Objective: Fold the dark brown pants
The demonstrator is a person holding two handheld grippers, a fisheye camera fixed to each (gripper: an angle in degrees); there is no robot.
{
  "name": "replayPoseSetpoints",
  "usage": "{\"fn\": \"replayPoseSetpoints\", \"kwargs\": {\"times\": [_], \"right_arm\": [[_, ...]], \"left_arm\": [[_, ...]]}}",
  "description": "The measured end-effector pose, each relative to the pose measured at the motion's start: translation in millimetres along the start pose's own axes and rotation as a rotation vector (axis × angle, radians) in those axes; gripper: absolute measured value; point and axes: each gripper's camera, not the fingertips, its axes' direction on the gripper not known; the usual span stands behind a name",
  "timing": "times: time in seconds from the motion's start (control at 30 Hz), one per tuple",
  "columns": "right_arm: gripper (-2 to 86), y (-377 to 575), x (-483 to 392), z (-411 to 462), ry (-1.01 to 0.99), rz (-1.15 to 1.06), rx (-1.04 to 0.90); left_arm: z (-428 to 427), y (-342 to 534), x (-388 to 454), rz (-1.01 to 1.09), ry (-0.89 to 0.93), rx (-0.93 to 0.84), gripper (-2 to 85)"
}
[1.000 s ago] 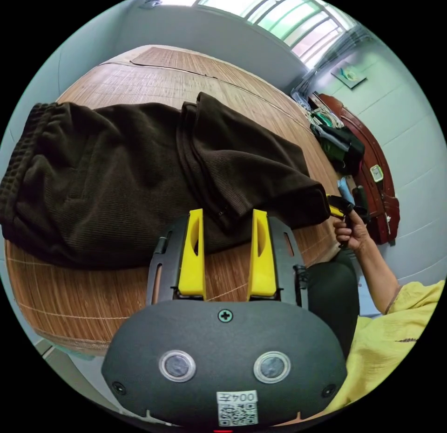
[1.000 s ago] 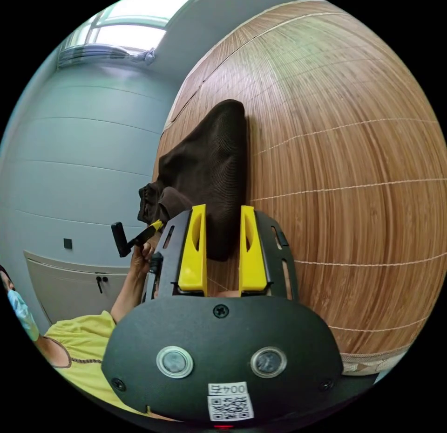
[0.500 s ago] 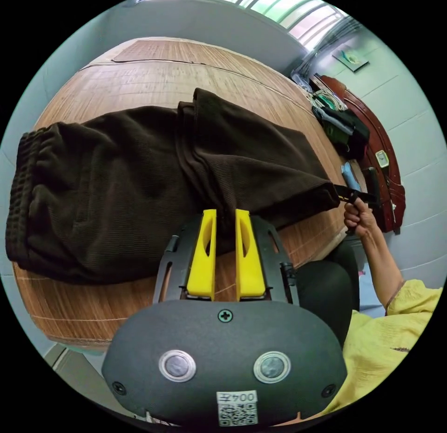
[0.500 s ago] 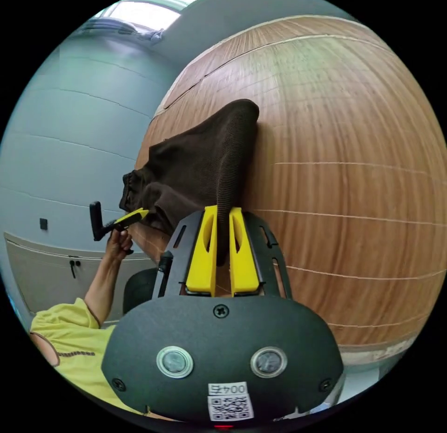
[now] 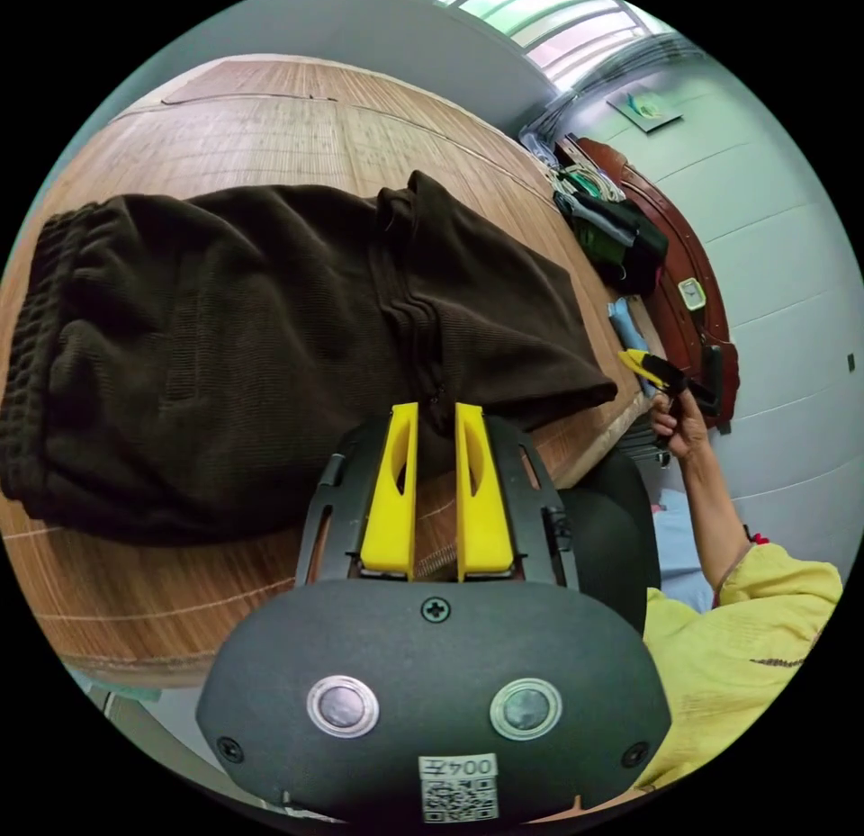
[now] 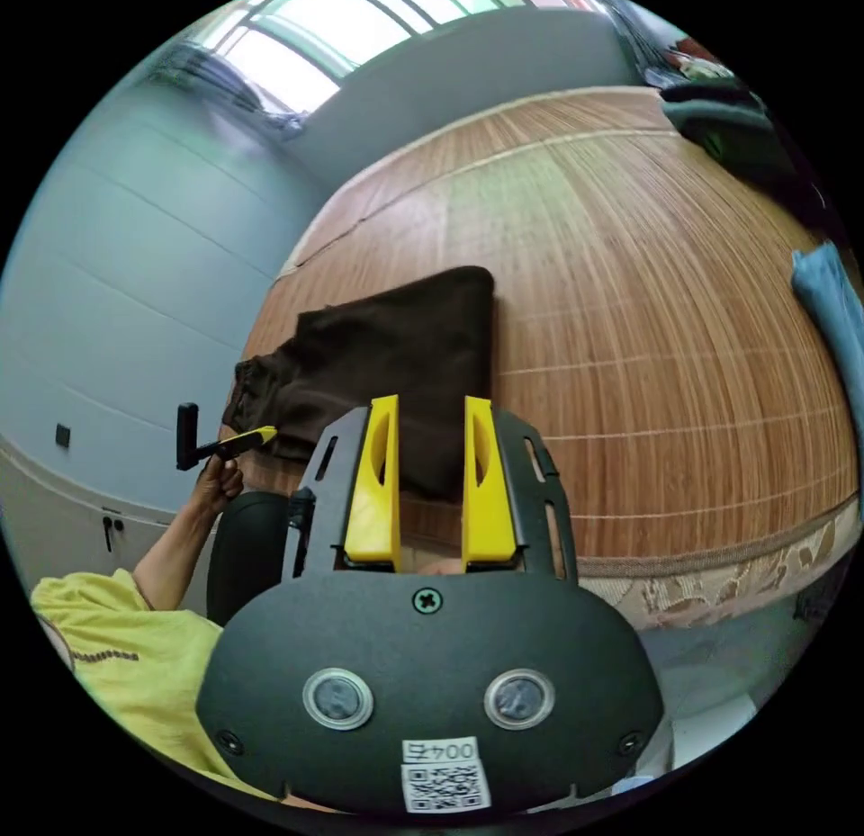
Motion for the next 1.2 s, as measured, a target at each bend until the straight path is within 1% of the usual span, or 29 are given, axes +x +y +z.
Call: {"fn": "replayPoseSetpoints", "kwargs": {"times": [0.07,0.13,0.2,0.27,0.37,0.5,0.7,0.87,0.97,1.03,1.2], "right_arm": [[11.4,-2,-32,16,0.039,-0.063,0.017],[11.5,-4,-50,36,0.077,-0.083,0.019],[11.4,-8,-64,64,0.116,-0.087,-0.036],[10.5,-14,-73,106,0.201,-0.077,-0.18],[10.1,-21,-87,123,0.255,-0.089,-0.2],[10.0,-42,-95,137,0.258,-0.071,-0.284],[9.7,-74,-100,162,0.251,0.026,-0.429],[8.8,-95,-117,188,0.298,-0.044,-0.516],[8.9,-100,-128,200,0.325,-0.089,-0.527],[9.0,-104,-128,204,0.318,-0.058,-0.523],[9.3,-122,-131,220,0.294,-0.062,-0.595]], "left_arm": [[-10,17,7,0.004,-0.065,0.027,6.2],[-16,30,9,0.005,-0.067,0.037,5.7],[-21,44,10,0.0,-0.065,0.042,5.0],[-27,66,10,-0.013,-0.083,0.059,3.7],[-34,88,6,-0.037,-0.091,0.06,2.9],[-53,125,1,-0.08,-0.059,0.121,2.4],[-83,216,3,-0.11,-0.061,0.138,1.3],[-117,307,6,-0.217,-0.095,0.188,0.4],[-137,342,11,-0.267,-0.139,0.226,0.2],[-147,356,14,-0.29,-0.168,0.245,0.2],[-172,365,25,-0.312,-0.207,0.294,0.1]]}}
